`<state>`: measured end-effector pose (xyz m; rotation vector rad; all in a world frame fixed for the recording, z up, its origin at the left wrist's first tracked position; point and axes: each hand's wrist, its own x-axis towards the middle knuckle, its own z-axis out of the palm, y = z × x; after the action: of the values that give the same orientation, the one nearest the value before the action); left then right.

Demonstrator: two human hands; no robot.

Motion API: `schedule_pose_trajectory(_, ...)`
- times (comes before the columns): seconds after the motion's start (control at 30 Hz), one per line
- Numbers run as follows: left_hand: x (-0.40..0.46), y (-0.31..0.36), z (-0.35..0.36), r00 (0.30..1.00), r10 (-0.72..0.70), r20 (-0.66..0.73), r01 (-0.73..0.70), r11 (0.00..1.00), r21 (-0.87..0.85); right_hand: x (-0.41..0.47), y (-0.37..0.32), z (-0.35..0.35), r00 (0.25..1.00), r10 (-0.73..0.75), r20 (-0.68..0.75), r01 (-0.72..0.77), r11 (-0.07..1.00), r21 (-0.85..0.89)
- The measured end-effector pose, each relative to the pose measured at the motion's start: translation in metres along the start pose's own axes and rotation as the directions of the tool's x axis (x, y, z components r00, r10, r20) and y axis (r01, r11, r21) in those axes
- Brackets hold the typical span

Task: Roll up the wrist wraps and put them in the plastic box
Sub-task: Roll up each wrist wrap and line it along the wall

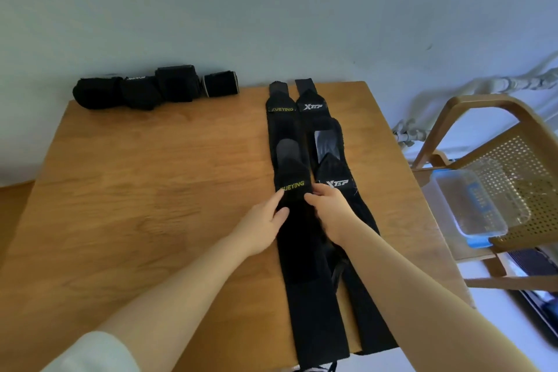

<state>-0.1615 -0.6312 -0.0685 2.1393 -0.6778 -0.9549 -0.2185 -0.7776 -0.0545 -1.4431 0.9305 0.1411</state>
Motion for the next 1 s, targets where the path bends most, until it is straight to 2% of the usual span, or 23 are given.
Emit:
schedule_pose_trajectory(0.03,0.001,0.006,0.003,1.000,-0.019,0.001,0.019,0.988,-0.151,-0.004,-0.004,-0.002,0.995,-0.076,0.060,0.079,0.996,-0.045)
schedule_pose_trajectory(0.1,0.004,0.019,0.010,1.000,-0.029,0.013,0.031,0.895,-0.445,-0.012,-0.011,-0.001,0.961,-0.221,0.165,0.251,0.949,-0.190)
schedule_pose_trajectory(0.2,0.007,0.031,0.013,0.989,-0.146,0.012,0.102,0.622,-0.776,-0.014,-0.013,0.001,0.876,-0.369,0.311,0.473,0.784,-0.402)
schedule_pose_trajectory(0.23,0.008,0.032,0.012,0.981,-0.194,0.007,0.112,0.539,-0.835,-0.013,-0.011,0.001,0.840,-0.399,0.367,0.538,0.699,-0.471)
schedule_pose_trajectory(0.3,0.011,0.028,0.007,0.968,-0.251,-0.011,0.103,0.439,-0.893,-0.014,-0.005,0.000,0.781,-0.411,0.471,0.625,0.523,-0.580)
schedule_pose_trajectory(0.37,0.014,0.024,0.003,0.957,-0.283,-0.056,0.070,0.417,-0.906,-0.019,0.001,-0.002,0.734,-0.413,0.539,0.679,0.427,-0.597)
schedule_pose_trajectory(0.4,0.018,0.021,0.002,0.945,-0.310,-0.107,0.058,0.479,-0.876,-0.020,0.004,-0.002,0.725,-0.392,0.566,0.689,0.410,-0.598)
schedule_pose_trajectory(0.43,0.022,0.018,0.001,0.924,-0.337,-0.183,0.061,0.601,-0.797,-0.022,0.007,-0.003,0.735,-0.344,0.585,0.677,0.421,-0.603)
schedule_pose_trajectory(0.5,0.030,0.013,0.000,0.867,-0.329,-0.375,0.146,0.886,-0.439,-0.021,0.011,-0.005,0.788,-0.168,0.592,0.589,0.482,-0.649)
schedule_pose_trajectory(0.53,0.030,0.011,0.001,0.836,-0.293,-0.463,0.213,0.952,-0.218,-0.021,0.012,-0.006,0.800,-0.085,0.594,0.556,0.476,-0.681)
schedule_pose_trajectory(0.57,0.027,0.012,0.004,0.810,-0.235,-0.537,0.256,0.966,-0.036,-0.019,0.013,-0.007,0.803,-0.024,0.596,0.542,0.444,-0.714)
schedule_pose_trajectory(0.63,0.015,0.010,0.012,0.808,-0.085,-0.583,0.223,0.960,0.170,-0.018,0.016,-0.004,0.801,0.056,0.596,0.542,0.353,-0.762)
schedule_pose_trajectory(0.73,-0.008,0.002,0.024,0.889,-0.009,-0.458,0.130,0.964,0.233,-0.017,0.026,0.009,0.818,0.112,0.565,0.546,0.162,-0.822)
schedule_pose_trajectory(0.8,-0.026,-0.003,0.023,0.938,-0.020,-0.345,0.093,0.976,0.198,-0.016,0.027,0.016,0.834,0.123,0.537,0.527,0.109,-0.843)
schedule_pose_trajectory(0.9,-0.050,-0.013,0.014,0.968,-0.027,-0.249,0.064,0.988,0.144,-0.011,0.020,0.017,0.826,0.109,0.553,0.545,0.098,-0.833)
schedule_pose_trajectory(0.93,-0.058,-0.017,0.014,0.979,-0.034,-0.199,0.070,0.981,0.178,-0.009,0.018,0.016,0.819,0.082,0.568,0.558,0.117,-0.822)
schedule_pose_trajectory(1.0,-0.071,-0.027,0.020,0.991,-0.070,-0.112,0.105,0.931,0.350,-0.007,0.018,0.013,0.839,0.005,0.544,0.528,0.236,-0.816)
